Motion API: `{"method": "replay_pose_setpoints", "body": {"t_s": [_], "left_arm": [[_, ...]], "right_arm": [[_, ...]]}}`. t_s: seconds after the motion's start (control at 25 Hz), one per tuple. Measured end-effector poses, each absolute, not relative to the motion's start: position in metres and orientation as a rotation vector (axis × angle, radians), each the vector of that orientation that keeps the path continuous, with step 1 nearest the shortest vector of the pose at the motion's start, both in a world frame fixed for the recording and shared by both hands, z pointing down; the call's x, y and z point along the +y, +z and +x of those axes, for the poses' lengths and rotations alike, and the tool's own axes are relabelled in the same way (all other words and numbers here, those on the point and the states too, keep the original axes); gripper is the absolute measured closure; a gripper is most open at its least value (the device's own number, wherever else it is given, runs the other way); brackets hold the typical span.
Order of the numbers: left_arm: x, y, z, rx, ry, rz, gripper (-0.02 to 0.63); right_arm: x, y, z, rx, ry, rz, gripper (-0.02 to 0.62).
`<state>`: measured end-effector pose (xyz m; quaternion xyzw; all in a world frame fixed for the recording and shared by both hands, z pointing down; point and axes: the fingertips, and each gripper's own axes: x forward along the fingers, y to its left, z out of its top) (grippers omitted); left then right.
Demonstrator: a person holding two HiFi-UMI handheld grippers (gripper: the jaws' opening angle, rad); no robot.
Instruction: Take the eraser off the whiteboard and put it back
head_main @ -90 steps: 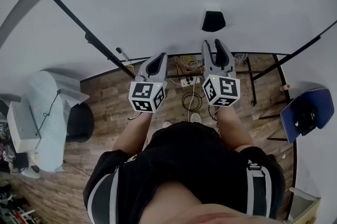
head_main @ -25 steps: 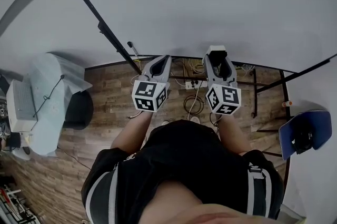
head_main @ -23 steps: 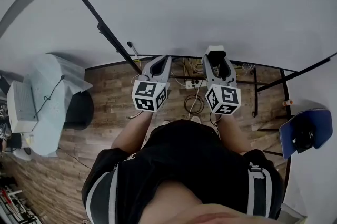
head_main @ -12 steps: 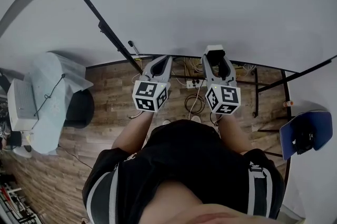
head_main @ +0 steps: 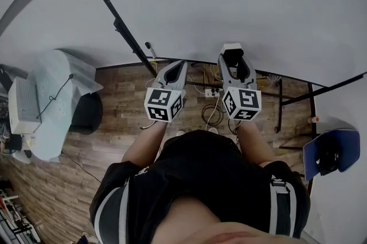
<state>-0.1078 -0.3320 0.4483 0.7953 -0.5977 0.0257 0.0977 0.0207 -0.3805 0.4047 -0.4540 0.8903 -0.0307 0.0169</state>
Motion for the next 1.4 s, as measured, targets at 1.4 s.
{"method": "replay_pose_setpoints", "body": {"t_s": [1.4], "left_arm": [[-0.307, 0.458, -0.179, -1.901, 0.043, 2.200, 0.597]], "right_arm": [[-0.446, 0.373, -0.046, 2.653, 0.027, -1.797, 0.370]]}}
